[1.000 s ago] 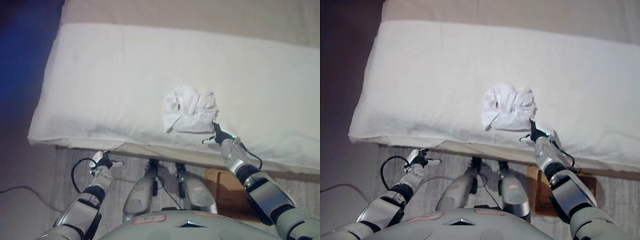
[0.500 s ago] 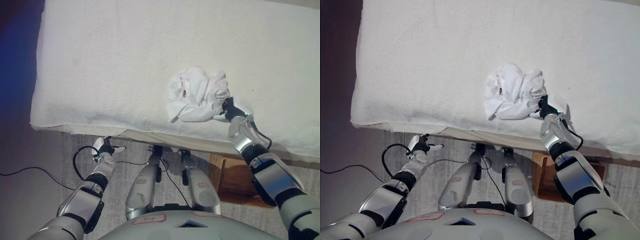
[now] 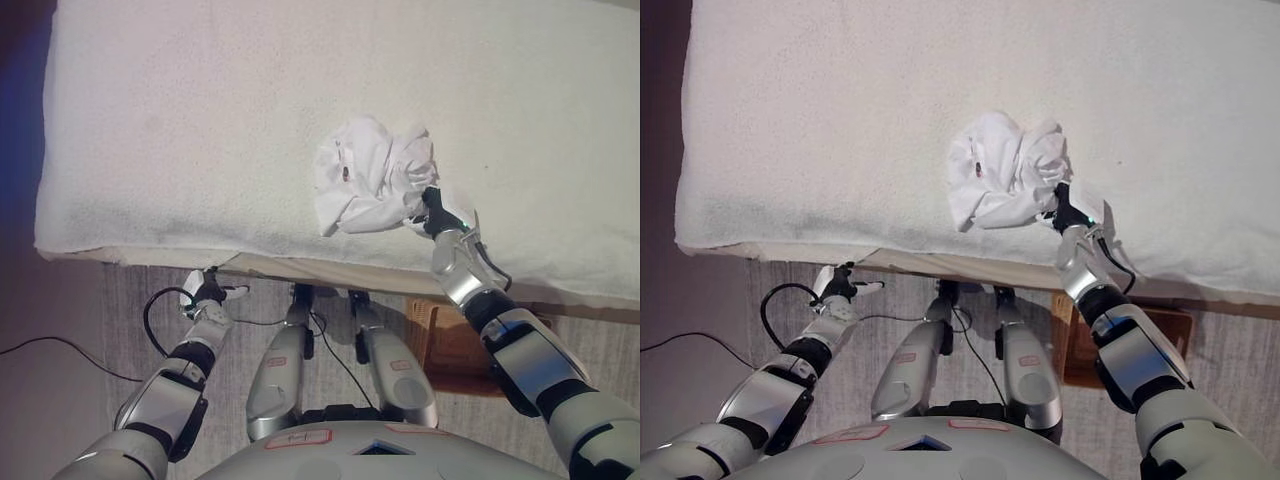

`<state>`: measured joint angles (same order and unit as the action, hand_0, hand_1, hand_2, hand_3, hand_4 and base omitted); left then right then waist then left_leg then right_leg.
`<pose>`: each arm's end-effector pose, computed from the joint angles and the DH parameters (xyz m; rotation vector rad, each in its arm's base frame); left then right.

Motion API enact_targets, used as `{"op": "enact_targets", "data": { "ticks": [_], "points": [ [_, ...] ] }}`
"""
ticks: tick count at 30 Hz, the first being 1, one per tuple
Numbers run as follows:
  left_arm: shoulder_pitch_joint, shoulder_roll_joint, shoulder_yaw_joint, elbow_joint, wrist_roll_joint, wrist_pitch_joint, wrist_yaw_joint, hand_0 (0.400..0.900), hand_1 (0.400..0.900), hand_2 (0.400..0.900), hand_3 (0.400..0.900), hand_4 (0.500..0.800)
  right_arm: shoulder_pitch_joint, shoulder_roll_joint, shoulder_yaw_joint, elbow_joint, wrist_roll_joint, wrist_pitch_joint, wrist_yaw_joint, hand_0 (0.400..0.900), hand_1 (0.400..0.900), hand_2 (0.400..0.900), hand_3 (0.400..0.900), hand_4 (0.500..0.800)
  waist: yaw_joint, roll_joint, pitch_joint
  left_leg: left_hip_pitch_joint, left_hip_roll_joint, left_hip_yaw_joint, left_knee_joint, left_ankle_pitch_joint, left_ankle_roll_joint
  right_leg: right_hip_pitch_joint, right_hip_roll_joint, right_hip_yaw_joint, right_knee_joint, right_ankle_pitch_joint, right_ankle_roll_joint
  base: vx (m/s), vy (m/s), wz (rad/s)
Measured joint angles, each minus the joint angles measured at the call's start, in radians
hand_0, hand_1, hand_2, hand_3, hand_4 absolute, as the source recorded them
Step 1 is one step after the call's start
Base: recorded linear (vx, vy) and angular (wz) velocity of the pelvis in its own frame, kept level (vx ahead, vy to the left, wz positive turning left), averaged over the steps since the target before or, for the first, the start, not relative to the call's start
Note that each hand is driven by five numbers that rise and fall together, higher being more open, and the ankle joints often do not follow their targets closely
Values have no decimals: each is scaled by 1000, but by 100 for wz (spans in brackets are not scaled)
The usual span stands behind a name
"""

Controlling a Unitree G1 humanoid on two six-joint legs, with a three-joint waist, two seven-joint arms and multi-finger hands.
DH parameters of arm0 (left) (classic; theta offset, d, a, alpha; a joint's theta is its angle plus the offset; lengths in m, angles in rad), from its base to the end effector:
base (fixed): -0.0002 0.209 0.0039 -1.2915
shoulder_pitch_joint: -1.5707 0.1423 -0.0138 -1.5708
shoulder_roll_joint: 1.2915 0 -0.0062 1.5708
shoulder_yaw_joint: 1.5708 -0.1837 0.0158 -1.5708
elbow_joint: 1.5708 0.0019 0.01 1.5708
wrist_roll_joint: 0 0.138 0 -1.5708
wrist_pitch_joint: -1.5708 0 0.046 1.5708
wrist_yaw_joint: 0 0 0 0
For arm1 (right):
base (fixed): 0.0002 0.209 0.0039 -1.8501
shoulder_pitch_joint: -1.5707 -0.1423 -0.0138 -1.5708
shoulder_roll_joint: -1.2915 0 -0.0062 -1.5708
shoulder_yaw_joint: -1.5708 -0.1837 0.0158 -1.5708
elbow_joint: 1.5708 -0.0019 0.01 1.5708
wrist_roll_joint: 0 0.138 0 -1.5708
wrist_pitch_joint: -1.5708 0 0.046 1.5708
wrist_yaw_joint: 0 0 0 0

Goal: Put the clothes on the bed into the basket.

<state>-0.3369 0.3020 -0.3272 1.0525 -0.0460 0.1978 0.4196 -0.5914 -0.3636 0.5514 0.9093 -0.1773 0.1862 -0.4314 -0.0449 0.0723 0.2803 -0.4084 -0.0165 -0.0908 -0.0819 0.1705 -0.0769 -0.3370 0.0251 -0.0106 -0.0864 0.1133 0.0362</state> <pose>0.2059 0.2115 -0.0606 0.6589 0.8263 0.2998 0.2846 -0.1822 0.0107 -1.0097 0.3212 -0.1322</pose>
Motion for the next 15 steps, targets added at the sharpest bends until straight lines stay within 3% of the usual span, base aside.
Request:
{"op": "enact_targets", "data": {
  "ticks": [5,15],
  "points": [
    [-7,2,6,-1,0,-1,6,900,900,900,900,800,-3,4,-5,-6,8,-3,4,400,400,400,400,500,23,0,0,5,0,10,1,11,11,2,-1,8,0,0,0,-1,2,-5],
    [-13,2,6,-9,1,-1,7,900,900,900,900,800,28,25,-9,-10,13,-36,29,400,400,400,400,500,21,1,14,80,1,18,1,8,4,75,-2,10,0,0,0,37,-7,-11]
  ]
}}
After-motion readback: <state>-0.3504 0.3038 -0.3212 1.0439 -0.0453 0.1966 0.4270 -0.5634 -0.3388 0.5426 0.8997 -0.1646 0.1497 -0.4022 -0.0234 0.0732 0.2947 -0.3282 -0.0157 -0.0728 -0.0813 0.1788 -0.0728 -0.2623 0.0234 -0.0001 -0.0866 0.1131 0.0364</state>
